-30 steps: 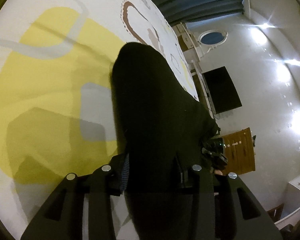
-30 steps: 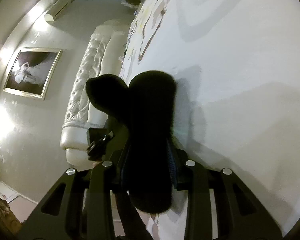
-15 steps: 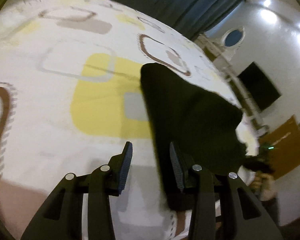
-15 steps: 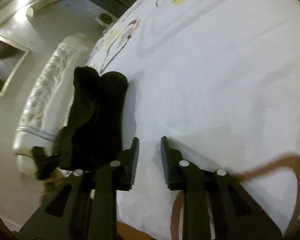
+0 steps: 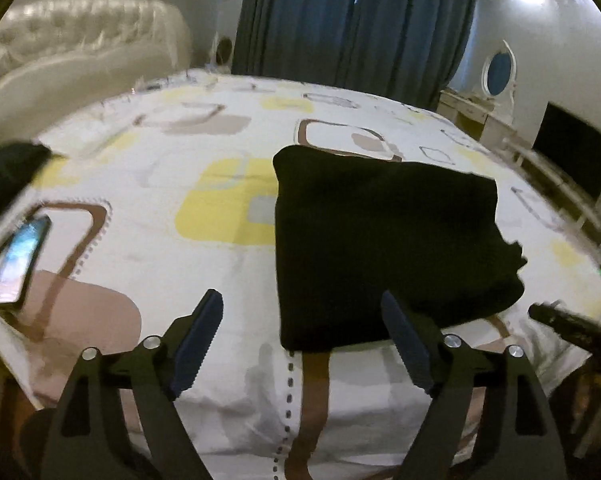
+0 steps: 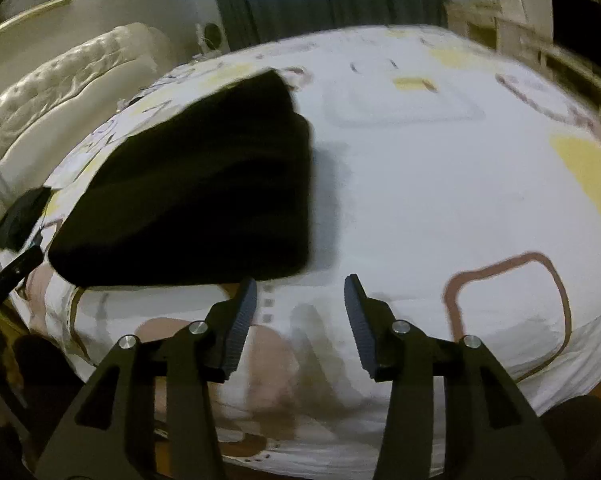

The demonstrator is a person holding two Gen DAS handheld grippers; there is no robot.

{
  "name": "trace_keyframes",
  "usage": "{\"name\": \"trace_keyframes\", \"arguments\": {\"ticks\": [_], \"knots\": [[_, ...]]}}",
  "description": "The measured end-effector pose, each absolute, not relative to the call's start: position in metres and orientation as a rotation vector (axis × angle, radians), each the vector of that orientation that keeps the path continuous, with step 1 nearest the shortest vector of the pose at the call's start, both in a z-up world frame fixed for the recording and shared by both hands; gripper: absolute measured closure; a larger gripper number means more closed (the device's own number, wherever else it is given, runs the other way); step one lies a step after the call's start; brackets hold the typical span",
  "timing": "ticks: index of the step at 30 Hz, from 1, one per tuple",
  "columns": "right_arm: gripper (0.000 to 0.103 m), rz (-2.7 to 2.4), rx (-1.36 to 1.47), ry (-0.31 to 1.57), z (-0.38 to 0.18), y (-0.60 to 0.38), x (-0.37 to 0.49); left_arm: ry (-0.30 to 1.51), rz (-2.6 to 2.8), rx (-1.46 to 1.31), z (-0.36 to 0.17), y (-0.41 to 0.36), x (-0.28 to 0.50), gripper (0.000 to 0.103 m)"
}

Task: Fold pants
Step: 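Lower the pants bundle onto the bed and open both tools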

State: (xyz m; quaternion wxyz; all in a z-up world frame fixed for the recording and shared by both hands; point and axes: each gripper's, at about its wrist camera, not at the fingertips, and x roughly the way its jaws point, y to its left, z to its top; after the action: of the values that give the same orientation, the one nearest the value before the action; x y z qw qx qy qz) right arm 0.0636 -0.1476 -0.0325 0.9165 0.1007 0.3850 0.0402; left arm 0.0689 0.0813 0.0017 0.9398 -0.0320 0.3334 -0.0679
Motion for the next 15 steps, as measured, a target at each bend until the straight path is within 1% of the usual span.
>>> {"name": "trace_keyframes", "arguments": {"ticks": [3,5,11,15], "knots": [[0.056,0.093,0.146,0.769,-0.029,-0.127,0.058,0.619,-0.103,0.000,0.001,0.066,0.056,0.020],[0.056,0.103,0.137,0.770,-0.032,-0.120,0.056,0.592,-0.103,-0.009,0.001,0.061,0.052,0.020],[0.056,0.104,0.132,0.778,-0.040,-0.107,0.053,0.666,-0.100,-0.057,-0.017,0.052,0.051,0.019],[0.056,0.109,0.130,0.774,-0.041,-0.104,0.052,0.681,-0.101,-0.058,-0.026,0.048,0.050,0.019]]}}
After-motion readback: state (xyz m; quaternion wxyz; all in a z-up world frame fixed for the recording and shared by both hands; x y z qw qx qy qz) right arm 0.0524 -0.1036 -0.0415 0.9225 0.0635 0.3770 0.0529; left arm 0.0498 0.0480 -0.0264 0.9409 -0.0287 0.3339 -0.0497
